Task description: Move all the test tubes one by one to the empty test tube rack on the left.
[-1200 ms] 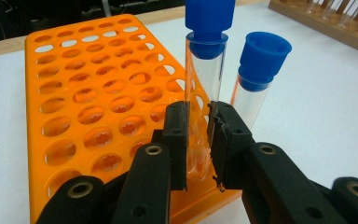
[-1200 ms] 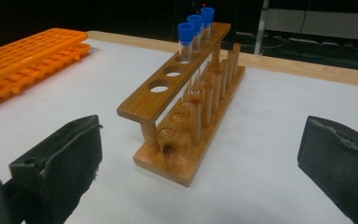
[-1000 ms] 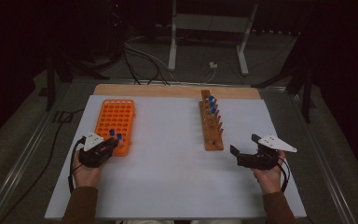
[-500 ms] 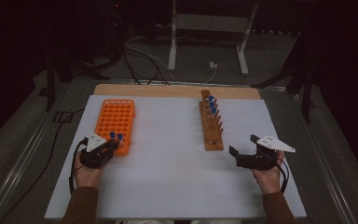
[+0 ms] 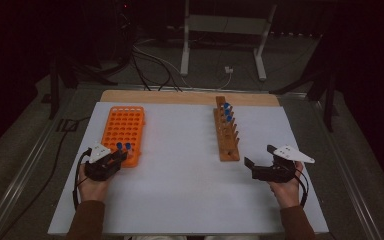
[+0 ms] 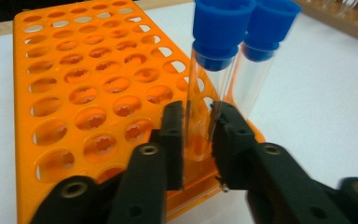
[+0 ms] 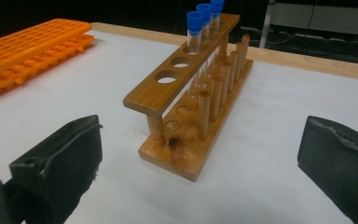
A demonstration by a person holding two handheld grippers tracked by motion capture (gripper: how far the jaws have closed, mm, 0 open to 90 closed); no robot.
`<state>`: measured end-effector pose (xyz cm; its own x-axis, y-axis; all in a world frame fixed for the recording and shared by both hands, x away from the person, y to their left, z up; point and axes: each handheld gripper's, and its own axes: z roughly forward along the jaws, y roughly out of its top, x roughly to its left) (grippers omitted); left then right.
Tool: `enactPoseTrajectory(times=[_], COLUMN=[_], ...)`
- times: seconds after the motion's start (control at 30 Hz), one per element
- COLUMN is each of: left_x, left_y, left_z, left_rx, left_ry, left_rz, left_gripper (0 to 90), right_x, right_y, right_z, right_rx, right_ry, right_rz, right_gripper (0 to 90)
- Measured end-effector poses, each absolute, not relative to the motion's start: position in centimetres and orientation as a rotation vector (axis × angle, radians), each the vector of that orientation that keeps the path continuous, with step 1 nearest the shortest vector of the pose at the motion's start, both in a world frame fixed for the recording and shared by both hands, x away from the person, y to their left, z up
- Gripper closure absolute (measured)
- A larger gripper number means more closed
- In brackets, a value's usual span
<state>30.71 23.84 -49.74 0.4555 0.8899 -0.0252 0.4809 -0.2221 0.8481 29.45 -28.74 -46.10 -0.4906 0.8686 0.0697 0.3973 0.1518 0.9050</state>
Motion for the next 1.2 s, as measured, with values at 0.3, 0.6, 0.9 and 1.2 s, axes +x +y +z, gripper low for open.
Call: enactPoseTrajectory(times=[0.3,0.6,0.9,1.2], left_x=[30.4,29.5,28.9,28.6], left_y=[24.5,25.1,25.7,26.0], left_z=[-49.6,-48.4,-47.7,-47.5], left_rx=[1.824,1.717,1.664,1.663], left_ry=[1.202,1.238,1.261,1.25], left_rz=[0.619,0.651,0.621,0.568], left_gripper=[43.8,15.6,6.0,1.2], right_x=[29.5,30.0,32.0,34.8], right_y=[-28.6,-28.3,-27.1,-25.5], right_z=[-46.0,-45.2,-44.4,-43.6], right_rx=[1.201,1.195,1.19,1.195], right_ry=[1.96,1.947,1.952,1.971], right_rz=[1.312,1.343,1.337,1.314], right_gripper=[0.1,0.0,0.1,2.8])
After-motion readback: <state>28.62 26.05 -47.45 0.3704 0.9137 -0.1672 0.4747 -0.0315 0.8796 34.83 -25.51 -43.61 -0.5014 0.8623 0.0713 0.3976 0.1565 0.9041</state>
